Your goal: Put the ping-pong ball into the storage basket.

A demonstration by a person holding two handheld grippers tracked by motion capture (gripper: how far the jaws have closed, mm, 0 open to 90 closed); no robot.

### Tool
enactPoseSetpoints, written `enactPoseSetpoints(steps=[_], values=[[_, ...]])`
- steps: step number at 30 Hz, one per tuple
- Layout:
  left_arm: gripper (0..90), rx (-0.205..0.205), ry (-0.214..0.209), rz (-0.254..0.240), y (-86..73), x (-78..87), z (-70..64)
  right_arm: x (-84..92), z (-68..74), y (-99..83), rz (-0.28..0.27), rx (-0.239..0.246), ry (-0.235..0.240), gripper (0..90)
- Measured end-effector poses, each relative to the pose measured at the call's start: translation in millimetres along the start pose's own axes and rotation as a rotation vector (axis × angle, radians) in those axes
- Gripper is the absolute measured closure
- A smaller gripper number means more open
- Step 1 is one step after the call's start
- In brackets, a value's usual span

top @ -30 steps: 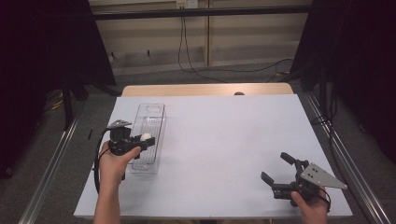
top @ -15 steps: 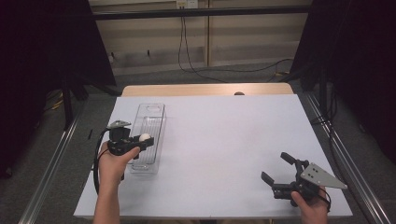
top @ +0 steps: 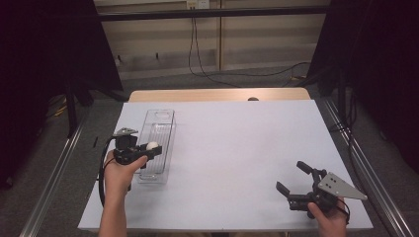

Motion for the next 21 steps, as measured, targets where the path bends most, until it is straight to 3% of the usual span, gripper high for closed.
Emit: enactPoseSetpoints(steps=[21], values=[[51.1,0.013,0.034,-0.002,-2.4,-5.6,3.7,-0.1,0.2,0.3,-0.004,-0.001,0.000,1.2]])
Point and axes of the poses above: each handheld gripper's, and its own axes: x roughly backward along the jaws, y roughly out of its top, z roughly to its left, the point moved 2 cm from there along -x, roughly forward along the jaws, and after that the axes turned 10 degrees about z, right-handed, at the moved point
